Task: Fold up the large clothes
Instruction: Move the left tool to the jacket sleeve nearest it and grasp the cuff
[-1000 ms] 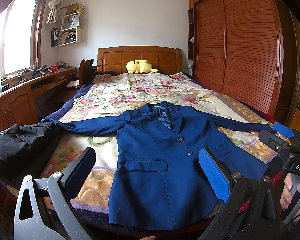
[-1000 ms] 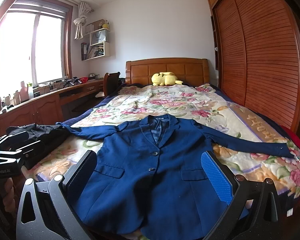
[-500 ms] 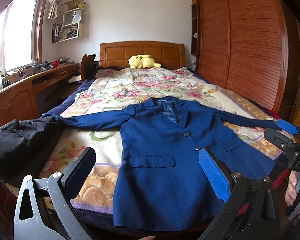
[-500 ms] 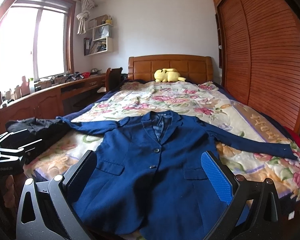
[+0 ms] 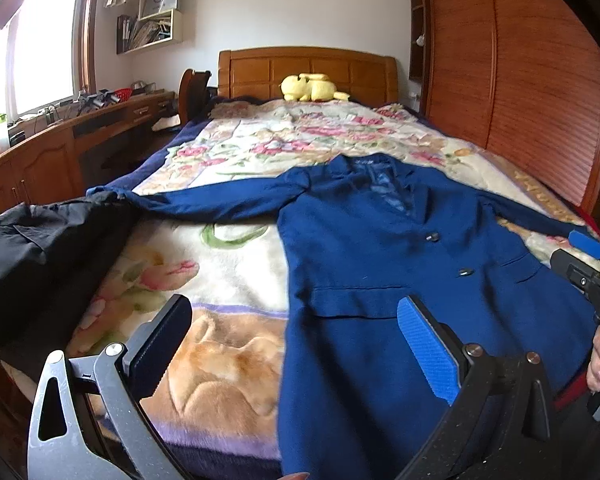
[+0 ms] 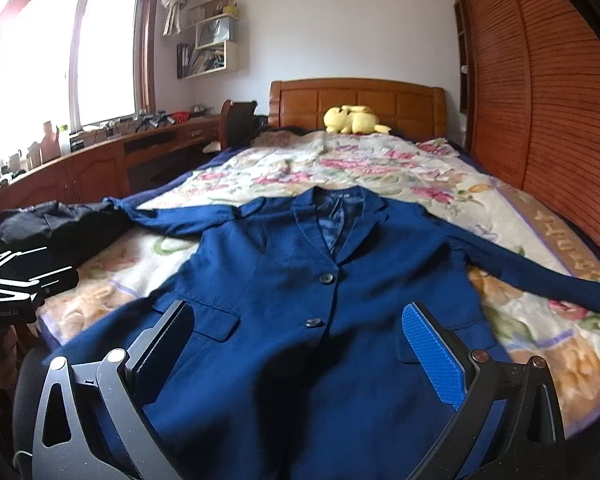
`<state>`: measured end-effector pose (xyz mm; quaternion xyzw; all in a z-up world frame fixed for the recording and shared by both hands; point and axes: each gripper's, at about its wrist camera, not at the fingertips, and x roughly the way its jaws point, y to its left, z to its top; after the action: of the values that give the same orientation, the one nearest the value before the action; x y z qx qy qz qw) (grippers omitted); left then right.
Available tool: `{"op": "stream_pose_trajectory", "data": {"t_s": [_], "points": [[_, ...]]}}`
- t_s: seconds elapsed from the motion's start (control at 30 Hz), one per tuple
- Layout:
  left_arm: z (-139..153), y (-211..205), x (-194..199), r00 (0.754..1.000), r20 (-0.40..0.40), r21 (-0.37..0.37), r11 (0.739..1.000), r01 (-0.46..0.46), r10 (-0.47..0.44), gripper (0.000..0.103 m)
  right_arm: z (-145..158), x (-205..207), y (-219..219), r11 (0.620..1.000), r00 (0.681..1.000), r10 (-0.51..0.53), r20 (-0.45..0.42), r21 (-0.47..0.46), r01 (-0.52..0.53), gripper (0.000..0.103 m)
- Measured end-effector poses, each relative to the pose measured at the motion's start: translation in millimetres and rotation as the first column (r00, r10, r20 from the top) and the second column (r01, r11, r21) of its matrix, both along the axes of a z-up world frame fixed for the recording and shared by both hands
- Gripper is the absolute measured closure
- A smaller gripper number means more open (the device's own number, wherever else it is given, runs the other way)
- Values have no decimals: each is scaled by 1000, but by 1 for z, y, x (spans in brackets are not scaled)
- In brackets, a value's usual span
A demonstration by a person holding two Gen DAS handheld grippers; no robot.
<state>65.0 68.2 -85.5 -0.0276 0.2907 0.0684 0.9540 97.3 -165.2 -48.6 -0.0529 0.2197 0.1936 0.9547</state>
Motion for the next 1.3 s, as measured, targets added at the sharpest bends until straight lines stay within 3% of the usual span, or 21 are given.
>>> {"op": "stream_pose_trajectory", "data": {"t_s": [0.2, 0.4, 0.6, 0.93, 1.07, 1.3], "points": [[-15, 19, 23, 999, -49, 21, 1000, -10, 11, 0, -5, 28, 11, 999, 1000, 11, -19, -35, -12, 0], [-16, 48, 37, 996, -79, 25, 999, -27, 29, 0, 11, 58, 31, 997, 999, 52, -17, -63, -53, 0], [-15, 80, 63, 993, -100, 29, 998, -57, 59, 0, 6, 88, 55, 992, 993, 113, -28, -62, -114, 0], [-35, 133, 131, 986, -150, -24, 997, -75, 70, 0, -30, 137, 80, 973, 970, 196, -147, -92, -210, 0], [-42, 149, 162, 981, -182, -32, 997, -75, 67, 0, -37, 148, 79, 968, 962, 217, -168, -93, -235, 0], [-58, 187, 211, 973, -207, -127, 983, -131, 103, 0, -38, 146, 61, 970, 962, 227, -154, -54, -237, 0]]}}
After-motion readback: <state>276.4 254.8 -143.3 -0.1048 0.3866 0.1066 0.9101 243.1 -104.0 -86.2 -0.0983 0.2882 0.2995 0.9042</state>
